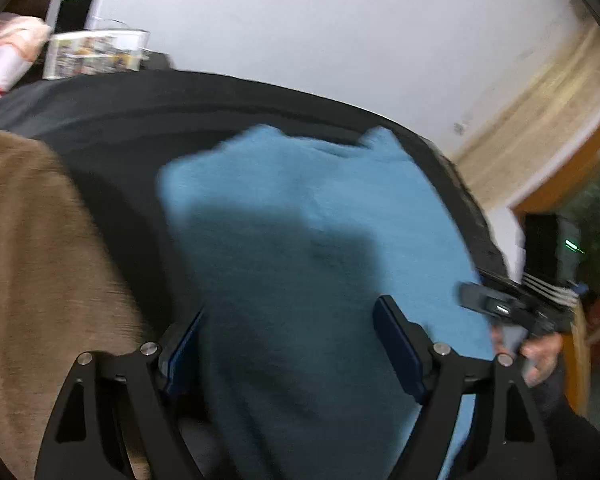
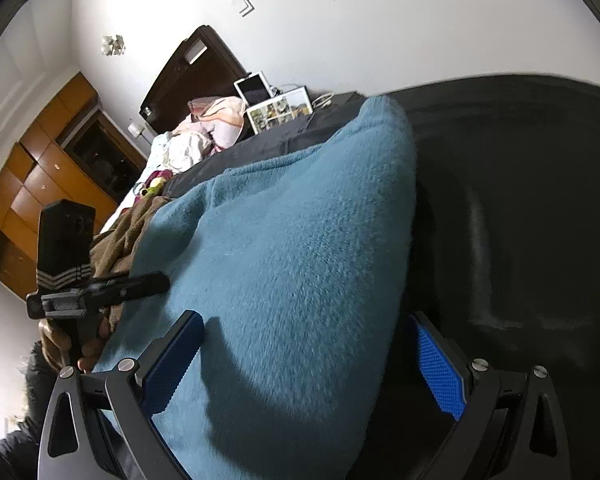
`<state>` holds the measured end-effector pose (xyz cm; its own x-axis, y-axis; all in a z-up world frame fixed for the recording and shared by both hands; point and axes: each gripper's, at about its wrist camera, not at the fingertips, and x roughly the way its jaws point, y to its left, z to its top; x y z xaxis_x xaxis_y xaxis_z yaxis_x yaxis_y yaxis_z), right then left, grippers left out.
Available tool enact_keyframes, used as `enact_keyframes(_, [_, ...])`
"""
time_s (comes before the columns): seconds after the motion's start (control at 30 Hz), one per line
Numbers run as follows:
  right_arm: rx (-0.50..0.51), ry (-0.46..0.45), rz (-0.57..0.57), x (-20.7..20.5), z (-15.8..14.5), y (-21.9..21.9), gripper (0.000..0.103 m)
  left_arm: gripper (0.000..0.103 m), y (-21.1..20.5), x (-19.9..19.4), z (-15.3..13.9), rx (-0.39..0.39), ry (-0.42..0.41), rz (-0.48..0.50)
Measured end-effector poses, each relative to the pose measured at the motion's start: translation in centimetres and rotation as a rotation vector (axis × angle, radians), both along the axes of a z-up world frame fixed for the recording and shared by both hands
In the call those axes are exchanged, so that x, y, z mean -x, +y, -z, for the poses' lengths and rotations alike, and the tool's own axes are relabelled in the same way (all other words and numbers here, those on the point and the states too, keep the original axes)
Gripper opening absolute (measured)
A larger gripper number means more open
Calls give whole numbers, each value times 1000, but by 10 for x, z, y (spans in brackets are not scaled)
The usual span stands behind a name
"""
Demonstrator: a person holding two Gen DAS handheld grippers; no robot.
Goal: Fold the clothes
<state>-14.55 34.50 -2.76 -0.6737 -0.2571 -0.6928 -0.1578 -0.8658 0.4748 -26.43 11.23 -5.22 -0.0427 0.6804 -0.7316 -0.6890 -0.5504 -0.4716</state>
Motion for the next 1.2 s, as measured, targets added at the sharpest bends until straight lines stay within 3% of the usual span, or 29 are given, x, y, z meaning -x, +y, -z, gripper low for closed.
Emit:
enact_keyframes(0.1, [8, -6, -10, 6, 5, -1, 101, 87, 11, -7, 2, 26, 18, 45])
enact_keyframes(0.27, [11, -9, -29, 15, 8, -3, 101, 87, 11, 0, 7, -3, -44, 38])
enact_keyframes(0.43, [-23, -1, -59, 18, 8, -9, 101, 75, 9, 2, 9, -34, -70, 39])
enact_keyframes(0.6, [-28, 32, -58, 11, 6, -8, 70, 57, 6, 2, 7, -51, -82, 16])
enact_keyframes(0.8, [-64, 81, -22, -3, -6, -7, 56, 38, 18, -7, -5, -47, -50, -6])
enact_keyframes(0.97, [-125, 123, 28, -26, -24, 9, 53, 35, 54, -24, -19, -38, -17, 29])
enact_keyframes(1.2, [-177, 141, 161, -73, -46, 72, 52, 33, 138, -47, -34, -47, 0, 101])
